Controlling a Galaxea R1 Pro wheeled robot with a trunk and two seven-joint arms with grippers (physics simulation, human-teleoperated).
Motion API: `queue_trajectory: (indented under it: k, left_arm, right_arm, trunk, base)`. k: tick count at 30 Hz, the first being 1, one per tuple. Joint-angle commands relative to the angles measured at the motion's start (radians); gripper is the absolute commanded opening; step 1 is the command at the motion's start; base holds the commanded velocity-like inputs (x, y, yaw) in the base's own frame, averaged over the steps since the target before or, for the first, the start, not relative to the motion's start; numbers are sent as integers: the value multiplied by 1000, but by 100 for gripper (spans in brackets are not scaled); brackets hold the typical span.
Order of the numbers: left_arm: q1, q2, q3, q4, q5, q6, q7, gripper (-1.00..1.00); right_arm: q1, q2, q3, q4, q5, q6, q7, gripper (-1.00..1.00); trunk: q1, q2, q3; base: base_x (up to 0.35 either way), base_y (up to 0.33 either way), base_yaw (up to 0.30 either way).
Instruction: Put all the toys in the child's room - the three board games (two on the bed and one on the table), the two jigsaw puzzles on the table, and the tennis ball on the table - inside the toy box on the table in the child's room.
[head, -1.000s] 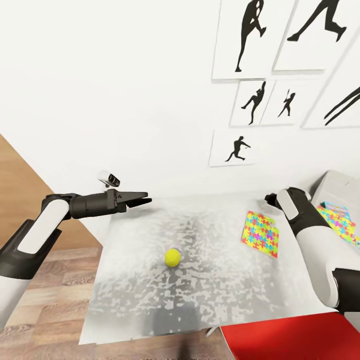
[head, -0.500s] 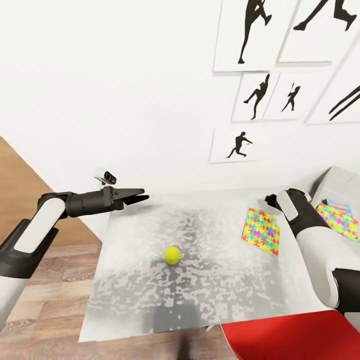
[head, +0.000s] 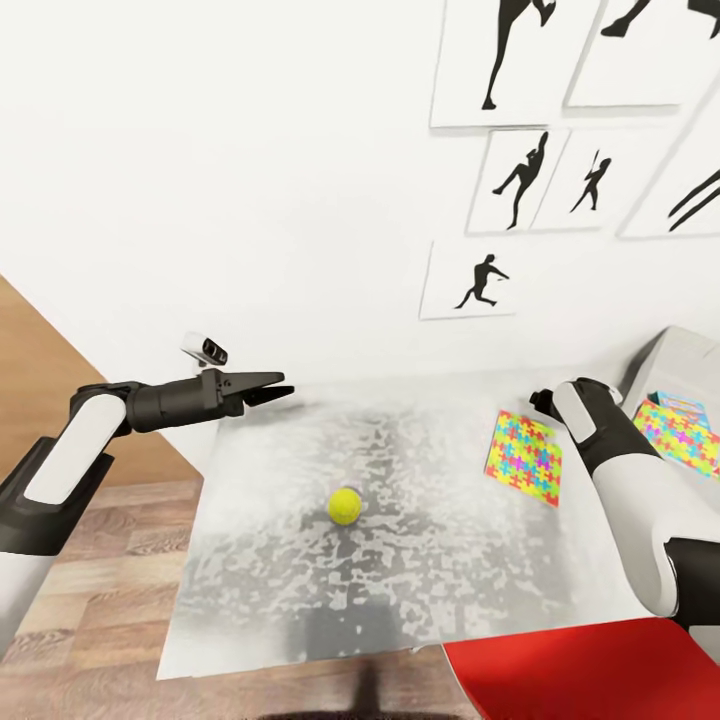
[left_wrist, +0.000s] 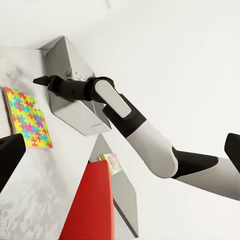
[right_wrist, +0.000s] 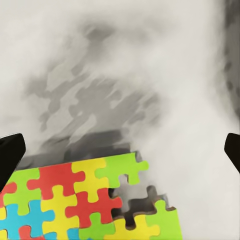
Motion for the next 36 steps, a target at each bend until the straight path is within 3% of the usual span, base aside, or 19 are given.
queue_trajectory:
  k: [1, 16, 36]
  left_arm:
    - [-1, 1, -1, 0, -1, 2, -5, 100]
    - [-1, 0, -1, -1, -1, 2, -5, 100]
    - [-1, 0, 1, -1, -1, 2, -6, 100]
  right_arm:
    - [0, 1, 1, -1, -10, 2, -8, 100]
    - [3, 1, 2, -4, -9, 0, -7, 100]
    - [-3, -1, -7, -17, -11, 8, -6, 100]
  trunk:
    - [0, -2, -3]
    - [0, -2, -27]
    - [0, -2, -30]
  base:
    - [0, 0, 0]
    - [0, 0, 0]
    - [-6, 2, 0]
